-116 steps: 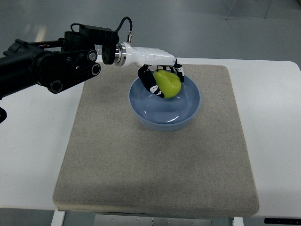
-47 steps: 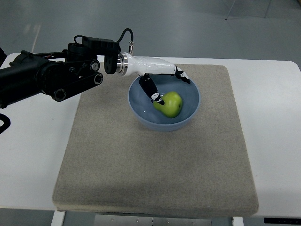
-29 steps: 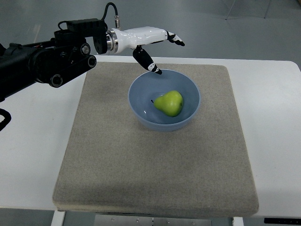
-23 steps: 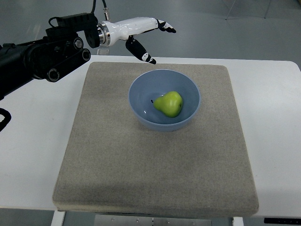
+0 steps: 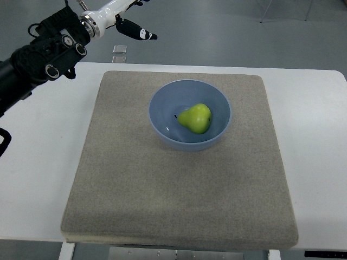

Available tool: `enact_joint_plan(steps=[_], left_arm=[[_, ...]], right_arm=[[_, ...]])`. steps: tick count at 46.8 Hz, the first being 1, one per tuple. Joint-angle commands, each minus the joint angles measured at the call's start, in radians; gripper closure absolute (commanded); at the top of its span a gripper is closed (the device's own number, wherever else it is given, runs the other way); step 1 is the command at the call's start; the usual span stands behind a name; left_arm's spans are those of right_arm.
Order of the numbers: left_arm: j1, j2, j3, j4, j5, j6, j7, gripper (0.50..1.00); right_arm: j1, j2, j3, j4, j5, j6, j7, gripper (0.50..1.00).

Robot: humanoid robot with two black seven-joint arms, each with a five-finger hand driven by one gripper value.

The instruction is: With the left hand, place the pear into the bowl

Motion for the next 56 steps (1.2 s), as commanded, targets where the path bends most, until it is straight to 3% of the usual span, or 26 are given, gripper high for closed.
enact_joint_plan(steps=[1,11,28,37,43,56], left_arm=[[0.018,-0.026,-0.008,0.053,-0.037,0.018,0.009,0.551],[0.047,-0.065,-0.009,0.114,-0.28,0.022,0.023,0.551],[0.079,-0.114,-0.014,0.16,-0.739,0.031,0.183,0.551],[0.098,-0.121,-0.042,0.166,-0.88,0.027,0.2,0.551],[0.127,-0.121,-0.087,0.166,-0.917,-0.013,0.198,0.546],[0.188,-0.12,-0.224,0.214,-0.916,-0.208,0.175,0.542]], right_arm=[[0.0,0.0,0.0,0.0,0.001,0.0,0.0,0.576],[0.0,0.0,0.0,0.0,-0.001,0.0,0.0,0.574],[0.0,0.0,0.0,0.0,0.001,0.0,0.0,0.576],[0.0,0.0,0.0,0.0,0.001,0.0,0.0,0.576],[0.0,0.0,0.0,0.0,0.001,0.0,0.0,0.576],[0.0,0.0,0.0,0.0,0.001,0.0,0.0,0.576]])
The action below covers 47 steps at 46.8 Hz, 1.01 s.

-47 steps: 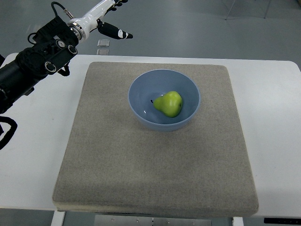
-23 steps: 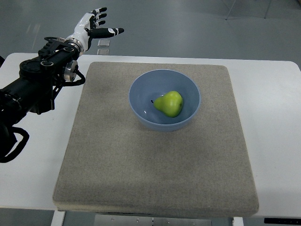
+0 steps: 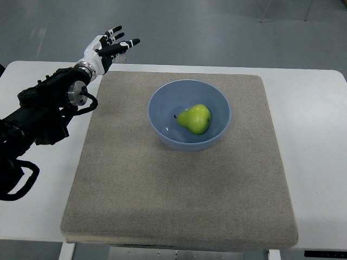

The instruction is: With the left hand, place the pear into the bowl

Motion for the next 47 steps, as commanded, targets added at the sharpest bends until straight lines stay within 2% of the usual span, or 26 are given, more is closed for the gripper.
enact_joint_plan(steps=[1,5,16,24,47], left_arm=[[0.009,0.001,-0.037,0.019,-0.001,-0.047,-0.004,0.542],[0.024,0.001,-0.089,0.027,0.0,-0.079,-0.004,0.538],[0.032,0.009,-0.103,0.025,0.002,-0.079,-0.006,0.534],[0.026,0.023,-0.102,0.025,0.005,-0.084,-0.006,0.51],[0.018,0.023,-0.106,0.019,0.0,-0.073,-0.02,0.508]], right_arm=[[0.0,0.0,0.0,0.0,0.001,0.0,0.0,0.576],[-0.002,0.0,0.0,0.0,0.001,0.0,0.0,0.576],[-0.002,0.0,0.0,0.0,-0.001,0.0,0.0,0.576],[0.0,0.0,0.0,0.0,0.001,0.0,0.0,0.576],[-0.002,0.0,-0.005,0.002,0.001,0.002,-0.003,0.574]])
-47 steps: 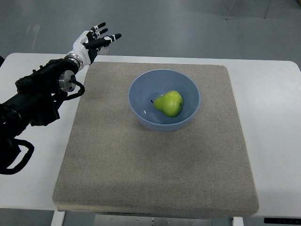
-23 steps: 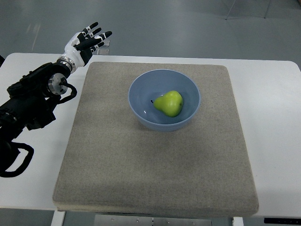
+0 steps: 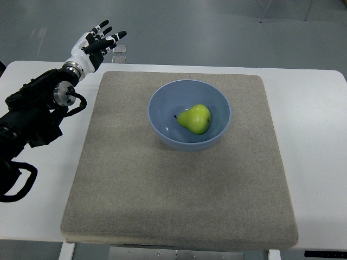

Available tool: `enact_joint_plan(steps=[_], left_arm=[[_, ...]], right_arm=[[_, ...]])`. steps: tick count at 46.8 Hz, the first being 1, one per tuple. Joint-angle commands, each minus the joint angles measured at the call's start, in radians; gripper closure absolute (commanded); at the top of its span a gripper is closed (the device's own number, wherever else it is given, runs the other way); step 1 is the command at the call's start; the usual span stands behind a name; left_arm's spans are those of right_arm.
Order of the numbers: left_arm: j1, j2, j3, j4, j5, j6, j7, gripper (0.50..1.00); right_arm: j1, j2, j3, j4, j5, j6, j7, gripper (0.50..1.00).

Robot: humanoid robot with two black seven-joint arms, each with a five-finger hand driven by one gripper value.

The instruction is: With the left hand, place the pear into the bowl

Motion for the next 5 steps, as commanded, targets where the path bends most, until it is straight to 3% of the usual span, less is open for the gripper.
enact_joint_plan(steps=[1,5], left_arm=[[0.0,0.001,0.001,-0.002,0.0,0.001,0.0,0.508],[0.001,0.004,0.001,-0.001,0.002,0.001,0.0,0.508]], right_arm=[[-0.003,0.0,-0.006,0.003,-0.001,0.001,-0.002,0.576],[-0.005,0.0,-0.005,0.011,-0.001,0.003,-0.002,0.574]])
